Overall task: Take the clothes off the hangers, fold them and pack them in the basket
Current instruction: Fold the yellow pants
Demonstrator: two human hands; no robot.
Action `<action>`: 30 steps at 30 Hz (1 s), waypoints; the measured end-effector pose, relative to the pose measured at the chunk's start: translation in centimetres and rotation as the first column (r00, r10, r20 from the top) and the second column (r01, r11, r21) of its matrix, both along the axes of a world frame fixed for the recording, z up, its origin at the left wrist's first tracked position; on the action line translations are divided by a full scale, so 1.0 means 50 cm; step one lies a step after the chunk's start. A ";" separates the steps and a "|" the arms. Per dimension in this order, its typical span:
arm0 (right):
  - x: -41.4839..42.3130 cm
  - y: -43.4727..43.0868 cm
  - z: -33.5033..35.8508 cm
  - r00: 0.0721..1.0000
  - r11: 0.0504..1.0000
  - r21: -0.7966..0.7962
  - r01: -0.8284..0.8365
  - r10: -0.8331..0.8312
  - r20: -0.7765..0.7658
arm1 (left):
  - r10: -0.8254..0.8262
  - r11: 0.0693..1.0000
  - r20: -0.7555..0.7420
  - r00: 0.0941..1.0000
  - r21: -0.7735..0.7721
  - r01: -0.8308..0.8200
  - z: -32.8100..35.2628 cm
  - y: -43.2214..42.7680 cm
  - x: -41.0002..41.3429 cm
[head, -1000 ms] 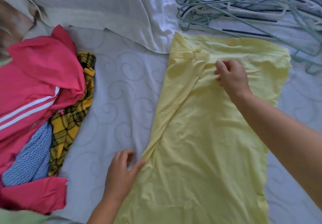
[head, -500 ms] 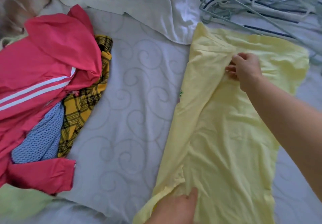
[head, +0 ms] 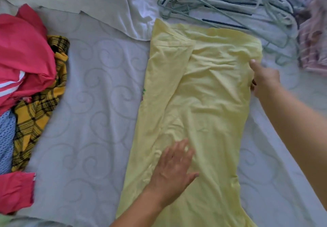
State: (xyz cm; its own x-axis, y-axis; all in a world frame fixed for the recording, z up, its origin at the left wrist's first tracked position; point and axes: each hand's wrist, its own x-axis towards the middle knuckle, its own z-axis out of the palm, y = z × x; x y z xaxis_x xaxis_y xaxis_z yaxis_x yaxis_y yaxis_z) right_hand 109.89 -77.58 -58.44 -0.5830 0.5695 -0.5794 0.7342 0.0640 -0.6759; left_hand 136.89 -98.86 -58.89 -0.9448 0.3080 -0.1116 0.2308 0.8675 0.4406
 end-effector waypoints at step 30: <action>-0.067 -0.198 0.087 0.962 0.843 -0.468 -0.267 0.209 -0.174 | -0.219 -0.206 0.910 0.353 0.310 -0.928 0.000 0.033 0.063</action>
